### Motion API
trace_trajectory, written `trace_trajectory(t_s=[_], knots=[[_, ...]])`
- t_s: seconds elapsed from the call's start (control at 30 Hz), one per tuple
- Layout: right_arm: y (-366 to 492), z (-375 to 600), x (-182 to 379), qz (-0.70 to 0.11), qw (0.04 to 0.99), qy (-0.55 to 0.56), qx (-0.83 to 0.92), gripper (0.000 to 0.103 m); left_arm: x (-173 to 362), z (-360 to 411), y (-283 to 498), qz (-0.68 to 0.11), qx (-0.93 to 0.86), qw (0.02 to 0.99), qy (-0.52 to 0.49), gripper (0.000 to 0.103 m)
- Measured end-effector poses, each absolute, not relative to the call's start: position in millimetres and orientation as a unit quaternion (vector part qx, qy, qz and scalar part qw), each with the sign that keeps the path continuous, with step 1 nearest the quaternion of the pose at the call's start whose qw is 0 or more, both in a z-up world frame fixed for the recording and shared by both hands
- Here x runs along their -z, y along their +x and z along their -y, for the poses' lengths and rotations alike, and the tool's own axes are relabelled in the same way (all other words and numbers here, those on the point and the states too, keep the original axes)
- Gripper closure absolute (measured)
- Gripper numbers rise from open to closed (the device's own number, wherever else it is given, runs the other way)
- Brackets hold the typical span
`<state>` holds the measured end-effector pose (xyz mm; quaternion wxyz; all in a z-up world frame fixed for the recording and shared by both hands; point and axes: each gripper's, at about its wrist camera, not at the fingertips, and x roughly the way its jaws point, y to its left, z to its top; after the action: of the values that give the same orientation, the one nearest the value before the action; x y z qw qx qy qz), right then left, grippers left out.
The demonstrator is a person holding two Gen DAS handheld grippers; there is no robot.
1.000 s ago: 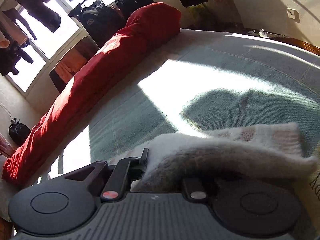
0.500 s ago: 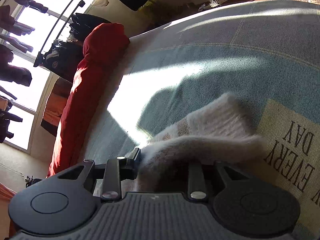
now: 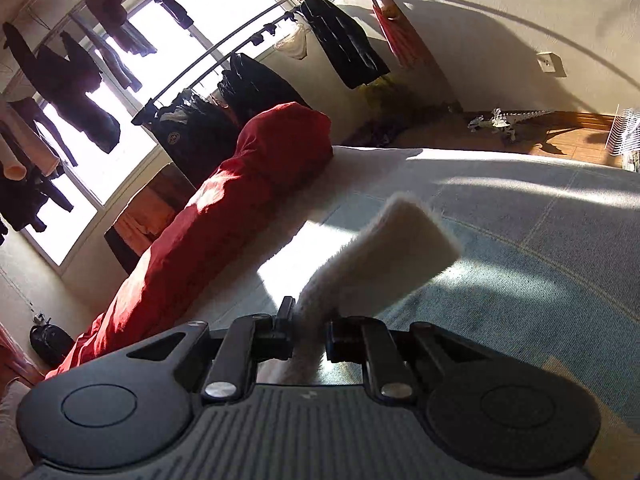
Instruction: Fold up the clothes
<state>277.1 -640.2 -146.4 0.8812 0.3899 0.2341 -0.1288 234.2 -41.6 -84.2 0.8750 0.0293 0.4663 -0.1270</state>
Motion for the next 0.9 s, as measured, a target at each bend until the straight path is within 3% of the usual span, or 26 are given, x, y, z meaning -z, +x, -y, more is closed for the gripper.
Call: trace_trajectory(t_s=[0.33, 0.47, 0.53, 0.57, 0.73, 0.9], knots=[[257, 653, 133, -0.263, 0.886, 0.324, 0.2, 0.071, 88, 38, 235, -0.471, 0.122, 0.873, 0.026, 0.031], [265, 648, 126, -0.279, 0.884, 0.333, 0.172, 0.059, 90, 42, 236, -0.473, 0.126, 0.871, 0.025, 0.031], [285, 632, 126, -0.31, 0.879, 0.344, 0.112, 0.049, 91, 46, 236, -0.475, 0.128, 0.87, 0.028, 0.031], [297, 622, 128, -0.331, 0.873, 0.35, 0.078, 0.039, 92, 47, 236, -0.475, 0.128, 0.87, 0.029, 0.031], [347, 572, 163, -0.433, 0.854, 0.283, 0.059, 0.038, 96, 51, 242, -0.48, 0.132, 0.866, 0.037, 0.031], [352, 594, 182, -0.412, 0.86, 0.273, 0.123, 0.041, 103, 52, 256, -0.484, 0.138, 0.863, 0.049, 0.03]])
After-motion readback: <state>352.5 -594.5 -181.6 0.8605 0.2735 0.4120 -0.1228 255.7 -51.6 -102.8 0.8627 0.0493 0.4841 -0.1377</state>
